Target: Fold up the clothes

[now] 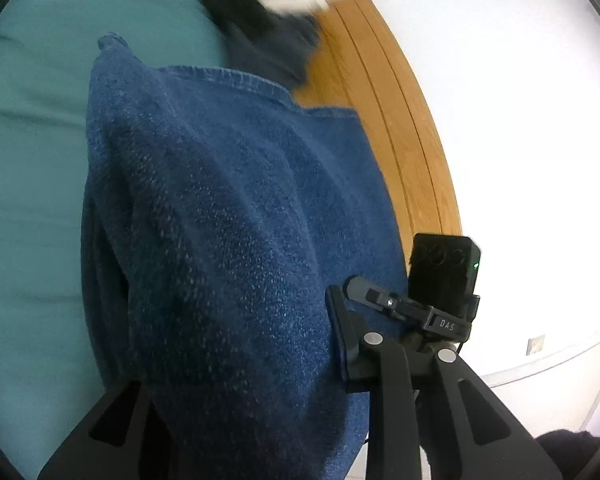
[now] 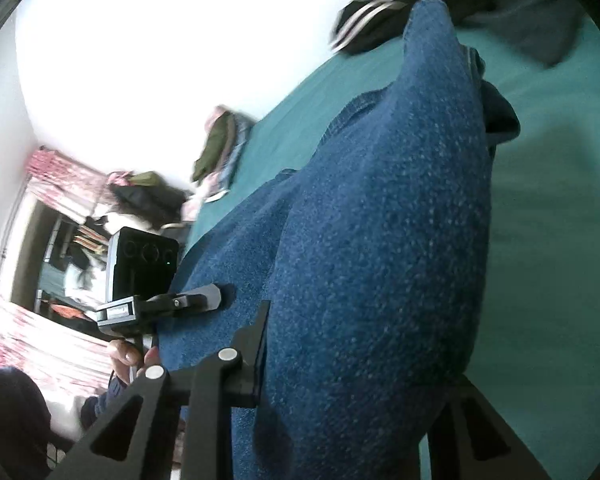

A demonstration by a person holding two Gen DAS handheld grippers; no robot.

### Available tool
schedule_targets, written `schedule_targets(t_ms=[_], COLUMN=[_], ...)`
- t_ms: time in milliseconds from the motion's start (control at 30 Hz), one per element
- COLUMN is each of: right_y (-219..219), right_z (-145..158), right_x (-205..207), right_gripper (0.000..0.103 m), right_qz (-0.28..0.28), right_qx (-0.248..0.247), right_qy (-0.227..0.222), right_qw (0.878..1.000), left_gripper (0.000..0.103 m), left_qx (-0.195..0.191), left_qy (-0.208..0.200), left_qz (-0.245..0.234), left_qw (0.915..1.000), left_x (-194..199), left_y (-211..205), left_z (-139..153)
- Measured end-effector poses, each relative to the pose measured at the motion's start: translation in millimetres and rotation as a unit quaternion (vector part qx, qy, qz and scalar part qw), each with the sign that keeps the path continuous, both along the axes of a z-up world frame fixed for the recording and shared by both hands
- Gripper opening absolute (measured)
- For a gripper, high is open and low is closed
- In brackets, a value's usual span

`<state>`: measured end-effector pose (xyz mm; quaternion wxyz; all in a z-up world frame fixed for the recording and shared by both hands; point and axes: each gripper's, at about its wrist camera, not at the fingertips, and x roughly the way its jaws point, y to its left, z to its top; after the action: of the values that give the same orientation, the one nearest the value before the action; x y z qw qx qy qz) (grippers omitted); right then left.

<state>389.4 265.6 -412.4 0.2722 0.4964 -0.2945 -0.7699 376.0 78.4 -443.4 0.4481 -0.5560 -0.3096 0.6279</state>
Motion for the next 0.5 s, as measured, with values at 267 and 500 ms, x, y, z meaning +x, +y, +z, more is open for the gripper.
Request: schedule_targets(t_ms=[267,500], right_y=[277.5,383.8], right_z=[-36.8,-193.3], right_x=[58.7,97.4], right_gripper=[0.024,0.04], right_qz=[0.007,-0.034], right_qx=[0.085,0.064], right_qy=[-0.013,-0.11], right_qw=[0.996,0.991], left_gripper=[0.026,0.036], left_qx=[-0.008,-0.021], left_qy=[-0.037,-0.066], left_qz=[-0.028,-0.051], left_qw=[0.9989,0.9963], left_x=[83.1,136.7], left_y=[215.0,320.8], left_z=[-118.0,-200.7])
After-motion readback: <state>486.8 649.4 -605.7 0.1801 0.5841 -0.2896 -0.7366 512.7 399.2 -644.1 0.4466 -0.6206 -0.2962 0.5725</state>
